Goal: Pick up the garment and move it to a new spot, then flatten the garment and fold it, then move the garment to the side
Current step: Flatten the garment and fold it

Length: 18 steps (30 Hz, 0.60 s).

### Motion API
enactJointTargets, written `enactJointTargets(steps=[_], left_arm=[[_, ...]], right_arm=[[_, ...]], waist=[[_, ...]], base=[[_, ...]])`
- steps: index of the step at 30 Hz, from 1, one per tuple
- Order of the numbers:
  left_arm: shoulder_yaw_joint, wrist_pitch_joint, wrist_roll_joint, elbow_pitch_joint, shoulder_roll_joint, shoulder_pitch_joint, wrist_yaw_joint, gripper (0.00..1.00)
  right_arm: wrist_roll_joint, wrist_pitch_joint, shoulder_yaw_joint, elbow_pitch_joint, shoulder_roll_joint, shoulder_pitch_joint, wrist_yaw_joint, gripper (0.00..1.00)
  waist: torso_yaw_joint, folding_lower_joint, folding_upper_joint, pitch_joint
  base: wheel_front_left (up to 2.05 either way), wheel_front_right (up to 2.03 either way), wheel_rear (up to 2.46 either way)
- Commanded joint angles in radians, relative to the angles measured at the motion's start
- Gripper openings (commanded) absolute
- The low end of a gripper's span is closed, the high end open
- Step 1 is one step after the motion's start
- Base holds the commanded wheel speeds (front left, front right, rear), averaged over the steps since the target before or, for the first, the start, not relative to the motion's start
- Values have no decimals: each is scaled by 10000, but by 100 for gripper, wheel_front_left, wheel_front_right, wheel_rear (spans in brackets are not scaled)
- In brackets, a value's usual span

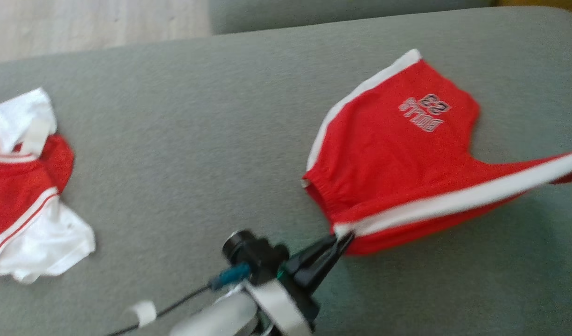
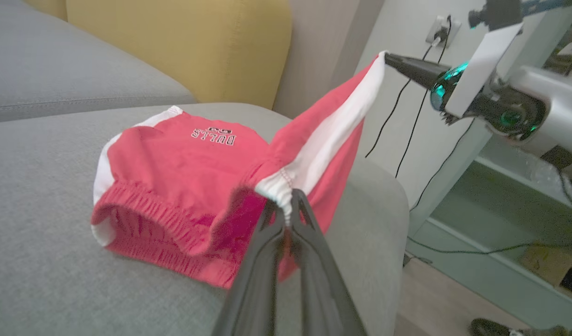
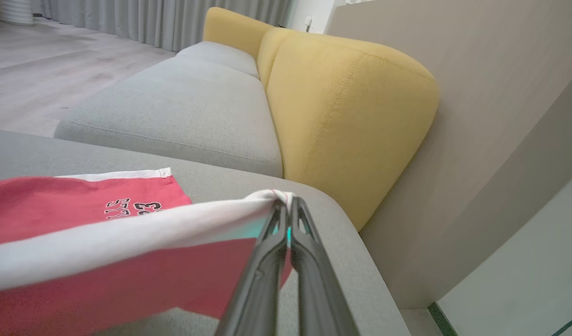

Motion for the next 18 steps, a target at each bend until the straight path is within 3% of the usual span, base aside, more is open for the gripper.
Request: enactJointTargets(steps=[1, 8, 18], left_arm=[[371, -51, -215, -217, -138, -595, 18, 0], [256, -51, -1265, 325, -918, -1923, 18, 0], [320, -51, -2280, 958, -1306, -2897, 18, 0]], right_arm=[[-67, 84, 31, -182, -385, -569, -7, 0], [-527, 381, 326, 1412, -904, -2665, -7, 0], [-632, 335, 2315, 4267, -1813, -5454, -7, 0]], waist=[[424, 0, 0, 288], [1409, 0, 0, 1080], [1966, 0, 0, 1950]], base=[[0, 0, 0], [0, 0, 0], [0, 0, 0]])
